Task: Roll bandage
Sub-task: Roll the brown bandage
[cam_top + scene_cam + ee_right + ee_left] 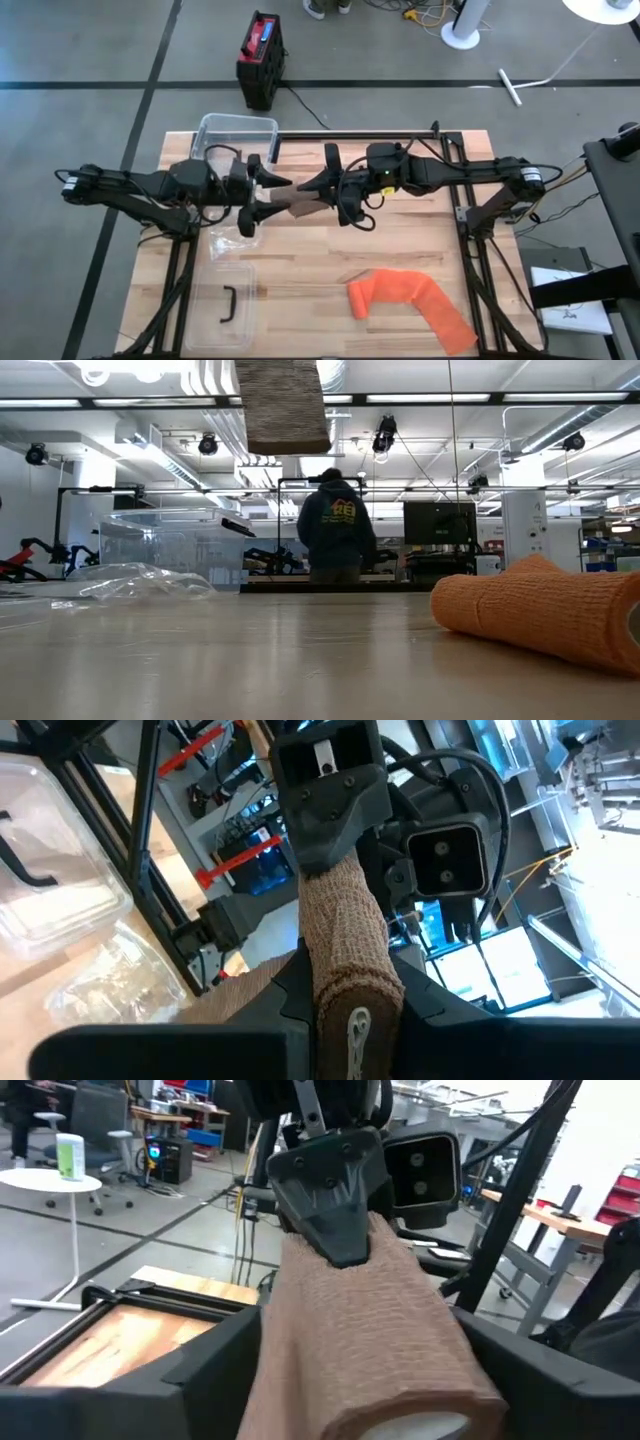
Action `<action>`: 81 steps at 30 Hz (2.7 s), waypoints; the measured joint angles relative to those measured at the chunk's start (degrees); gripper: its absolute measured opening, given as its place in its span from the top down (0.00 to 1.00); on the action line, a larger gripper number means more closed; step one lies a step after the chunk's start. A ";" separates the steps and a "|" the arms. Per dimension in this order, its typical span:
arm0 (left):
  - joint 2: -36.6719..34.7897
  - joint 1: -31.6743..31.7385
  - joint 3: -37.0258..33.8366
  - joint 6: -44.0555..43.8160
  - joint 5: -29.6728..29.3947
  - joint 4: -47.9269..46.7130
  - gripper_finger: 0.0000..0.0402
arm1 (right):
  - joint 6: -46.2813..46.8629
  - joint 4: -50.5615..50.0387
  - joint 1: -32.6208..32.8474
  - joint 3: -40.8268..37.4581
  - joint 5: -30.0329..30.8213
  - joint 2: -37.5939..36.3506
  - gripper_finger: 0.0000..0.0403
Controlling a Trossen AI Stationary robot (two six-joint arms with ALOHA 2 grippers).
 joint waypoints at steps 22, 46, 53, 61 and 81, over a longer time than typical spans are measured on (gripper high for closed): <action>-0.22 0.04 -0.09 10.75 -0.75 -1.37 0.81 | 30.07 -0.17 0.10 1.20 -0.60 -1.05 0.36; 0.42 0.00 -0.09 27.44 -7.85 -1.18 0.80 | 56.75 -2.89 -3.95 1.27 -0.60 -0.18 0.19; 0.40 -0.07 -0.09 28.20 -8.90 -1.70 0.80 | 57.88 -3.03 -3.85 1.20 -0.64 0.63 0.22; 0.40 -0.07 -0.09 28.35 -8.77 -1.71 0.80 | 57.64 -3.15 -3.90 1.21 -0.17 0.72 0.38; -3.71 -1.62 -0.07 26.86 -8.77 -2.29 0.62 | 54.62 -1.70 -3.85 1.27 -0.12 0.50 0.79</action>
